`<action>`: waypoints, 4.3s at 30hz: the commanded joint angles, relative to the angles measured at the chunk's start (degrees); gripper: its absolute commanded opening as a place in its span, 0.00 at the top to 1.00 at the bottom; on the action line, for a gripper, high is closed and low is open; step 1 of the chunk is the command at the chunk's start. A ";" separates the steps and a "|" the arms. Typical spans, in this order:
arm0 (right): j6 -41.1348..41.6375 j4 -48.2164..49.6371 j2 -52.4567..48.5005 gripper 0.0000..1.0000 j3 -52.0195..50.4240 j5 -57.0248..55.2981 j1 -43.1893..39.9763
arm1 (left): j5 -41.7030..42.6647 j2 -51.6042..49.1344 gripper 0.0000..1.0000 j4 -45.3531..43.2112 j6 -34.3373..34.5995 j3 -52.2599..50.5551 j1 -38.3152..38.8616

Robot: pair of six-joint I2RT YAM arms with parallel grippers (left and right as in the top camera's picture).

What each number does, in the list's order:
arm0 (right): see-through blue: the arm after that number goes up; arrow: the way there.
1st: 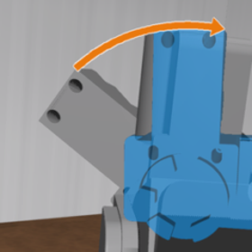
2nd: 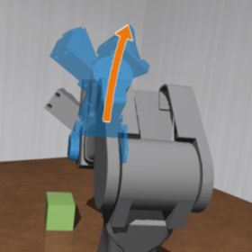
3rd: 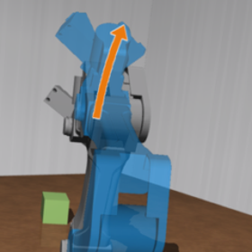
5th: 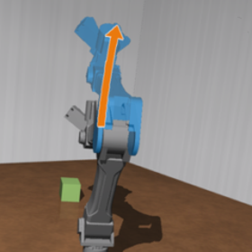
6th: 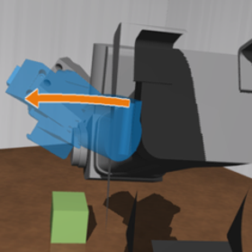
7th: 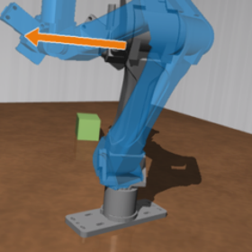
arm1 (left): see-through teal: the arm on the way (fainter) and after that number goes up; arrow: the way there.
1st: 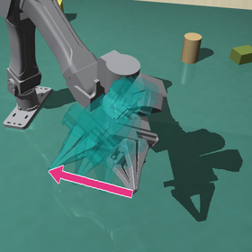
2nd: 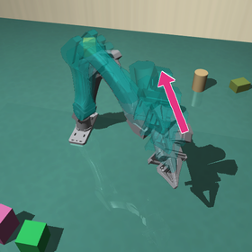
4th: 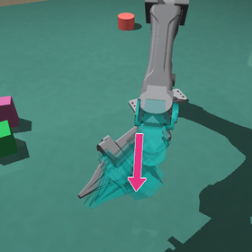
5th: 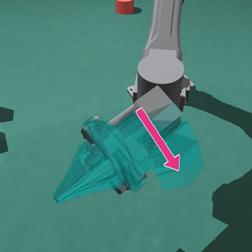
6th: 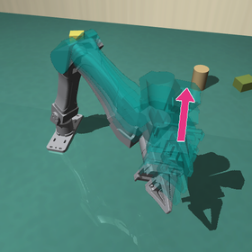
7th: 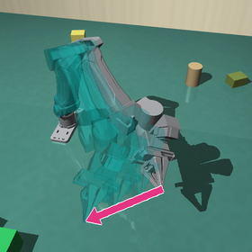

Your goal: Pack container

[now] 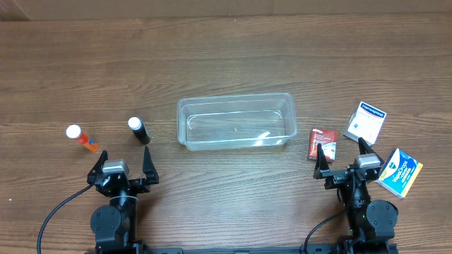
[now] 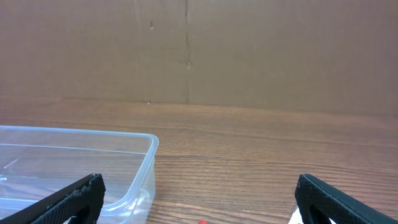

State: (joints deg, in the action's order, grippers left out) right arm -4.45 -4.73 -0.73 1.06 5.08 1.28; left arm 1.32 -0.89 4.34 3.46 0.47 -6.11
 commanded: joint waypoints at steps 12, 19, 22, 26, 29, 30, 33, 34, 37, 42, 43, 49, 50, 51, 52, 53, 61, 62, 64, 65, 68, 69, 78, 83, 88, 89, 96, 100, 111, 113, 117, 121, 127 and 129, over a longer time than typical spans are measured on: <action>0.33 0.28 0.57 0.00 -0.57 -0.46 0.37 | 0.13 0.63 0.00 0.00 0.98 -0.20 -0.26; 0.33 0.28 0.57 0.00 -0.57 -0.46 0.37 | 0.13 0.63 0.00 0.00 0.98 -0.20 -0.26; 0.33 0.28 0.57 0.00 -0.57 -0.46 0.37 | 0.13 0.63 0.00 0.00 0.98 -0.20 -0.26; 0.33 0.28 0.57 0.00 -0.57 -0.46 0.37 | 0.13 0.63 0.00 0.00 0.98 -0.20 -0.26; 0.33 0.28 0.57 0.00 -0.57 -0.46 0.37 | 0.11 0.63 0.00 0.00 0.98 -0.20 -0.26; 0.33 0.31 0.57 0.00 -0.57 -0.46 0.37 | 0.13 0.63 0.00 0.00 0.98 -0.20 -0.26; 0.33 0.28 0.57 0.00 -0.57 -0.46 0.37 | 0.13 0.63 0.00 0.00 0.98 -0.20 -0.26; 0.33 0.28 0.57 0.00 -0.57 -0.46 0.37 | 0.13 0.63 0.00 0.00 0.98 -0.20 -0.26; 0.33 0.31 0.57 0.00 -0.57 -0.46 0.37 | 0.13 0.63 0.00 0.00 1.01 -0.20 -0.26; 0.33 0.31 0.57 0.00 -0.57 -0.44 0.37 | 0.17 0.63 0.00 -0.02 1.01 -0.20 -0.26; 0.35 0.28 0.57 0.00 -0.57 -0.44 0.37 | 0.17 0.63 0.00 0.00 1.01 -0.20 -0.26; 0.48 0.57 0.57 0.00 -0.57 1.22 0.37 | 0.17 0.63 0.00 -0.02 1.01 -0.20 -0.26; 2.99 0.55 0.57 0.00 -0.57 1.14 0.37 | 0.22 0.63 0.00 -0.02 1.09 -0.20 -0.26; 5.16 0.55 0.57 0.00 -0.57 1.03 0.37 | 0.20 0.63 0.00 -0.02 1.36 -0.20 -0.26; 7.02 0.52 0.57 0.00 -0.57 1.03 0.37 | 0.20 0.63 0.00 -0.02 1.53 -0.20 -0.26; 8.63 0.52 0.57 0.00 -0.57 1.01 0.37 | 0.20 0.61 0.00 0.02 1.97 -0.20 -0.26; 9.22 -2.89 0.33 0.00 2.01 0.98 0.37 | 2.36 0.61 0.00 4.20 3.43 4.24 -0.26; 9.22 -3.61 -0.11 0.00 2.89 0.96 0.37 | 2.34 0.61 0.00 6.43 3.43 6.40 -0.26; 9.55 -5.97 -1.88 0.00 5.66 1.01 0.37 | 2.34 0.28 0.00 10.56 3.43 11.19 -0.26; 10.34 -6.99 -2.89 0.00 7.06 0.98 0.37 | 2.32 -0.11 0.00 11.85 3.43 12.98 -0.26; 10.73 -10.49 -8.61 0.00 13.64 1.01 0.37 | 1.55 -3.21 0.00 16.52 3.45 20.06 -0.26; 10.75 -11.37 -10.43 0.00 15.58 1.01 0.37 | 1.33 -4.42 0.00 17.99 3.45 22.12 -0.26; 13.49 -37.57 -39.41 0.00 46.31 1.05 0.33 | -0.87 -30.14 0.00 39.30 5.18 47.63 -0.26; 13.49 -54.45 -54.88 0.00 63.21 1.09 -1.73 | -0.22 -48.17 0.00 56.87 5.07 65.20 -0.26; 13.03 -65.13 -64.92 0.00 72.11 1.42 -4.42 | 1.77 -60.61 0.00 69.77 4.50 77.99 -0.26; 13.05 -65.44 -65.90 0.00 72.08 1.46 -4.96 | 2.19 -62.20 0.00 70.03 4.04 79.17 -0.26; 13.49 -65.44 -70.75 0.00 72.08 1.49 -6.36 | 0.00 -74.97 0.00 68.06 7.34 83.76 -0.28; 13.49 -65.20 -71.36 0.00 72.08 1.53 -6.36 | -0.02 -84.72 0.00 66.18 8.44 83.76 -0.24; 13.46 -65.26 -71.36 0.00 72.08 2.16 -6.34 | 0.22 -103.23 0.10 58.99 8.59 83.76 0.68; 13.46 -65.29 -71.36 0.00 72.08 2.16 -6.34 | 0.24 -104.94 0.23 58.14 8.61 83.76 0.94; 13.49 -65.29 -71.36 0.00 72.08 2.16 -6.34 | 0.31 -107.51 0.49 57.46 8.79 83.76 1.31; 13.49 -65.26 -71.36 0.00 72.08 2.16 -6.34 | 1.16 -107.78 0.64 57.24 9.88 83.73 1.31; 13.49 -65.29 -71.36 0.00 72.08 2.16 -6.34 | 1.29 -107.75 0.88 57.29 9.88 83.76 1.31; 13.49 -65.29 -71.36 0.00 72.08 2.16 -6.34 | 1.29 -107.75 0.95 57.29 9.88 83.82 1.31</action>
State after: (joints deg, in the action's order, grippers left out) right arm 8.97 -70.17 -72.27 71.35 7.07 -4.84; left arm 1.58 -108.44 61.65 13.02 83.37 -5.23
